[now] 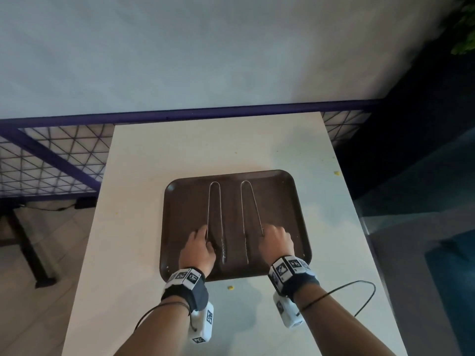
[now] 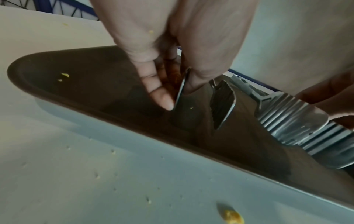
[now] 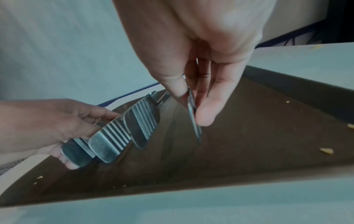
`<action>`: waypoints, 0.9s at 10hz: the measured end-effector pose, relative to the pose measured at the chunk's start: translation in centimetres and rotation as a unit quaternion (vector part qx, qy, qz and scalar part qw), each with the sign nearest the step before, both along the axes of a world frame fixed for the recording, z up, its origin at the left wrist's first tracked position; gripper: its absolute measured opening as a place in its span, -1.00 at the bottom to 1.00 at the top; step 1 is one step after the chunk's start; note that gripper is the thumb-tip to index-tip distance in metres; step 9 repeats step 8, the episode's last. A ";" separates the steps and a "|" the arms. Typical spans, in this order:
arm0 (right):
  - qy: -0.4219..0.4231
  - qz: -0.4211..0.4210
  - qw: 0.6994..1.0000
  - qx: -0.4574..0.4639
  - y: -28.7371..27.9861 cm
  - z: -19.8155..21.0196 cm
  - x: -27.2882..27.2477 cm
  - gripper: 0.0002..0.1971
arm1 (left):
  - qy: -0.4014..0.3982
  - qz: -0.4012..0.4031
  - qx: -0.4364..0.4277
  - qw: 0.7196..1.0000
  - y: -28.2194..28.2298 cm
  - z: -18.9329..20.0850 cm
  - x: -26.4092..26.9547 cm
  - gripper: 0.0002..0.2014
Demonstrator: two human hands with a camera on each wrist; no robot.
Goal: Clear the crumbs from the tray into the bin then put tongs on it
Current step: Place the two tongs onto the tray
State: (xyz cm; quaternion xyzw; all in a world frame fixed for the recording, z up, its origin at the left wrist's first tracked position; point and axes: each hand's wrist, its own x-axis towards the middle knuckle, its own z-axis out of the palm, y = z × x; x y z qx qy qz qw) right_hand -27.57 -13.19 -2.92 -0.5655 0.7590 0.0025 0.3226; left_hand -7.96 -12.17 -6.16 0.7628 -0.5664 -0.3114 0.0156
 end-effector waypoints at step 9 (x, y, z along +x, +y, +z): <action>-0.019 0.005 1.000 -0.015 1.1 0.0 -2.1 -0.64 | 0.044 0.066 -0.083 0.993 3.6 1.3 1.3 -0.45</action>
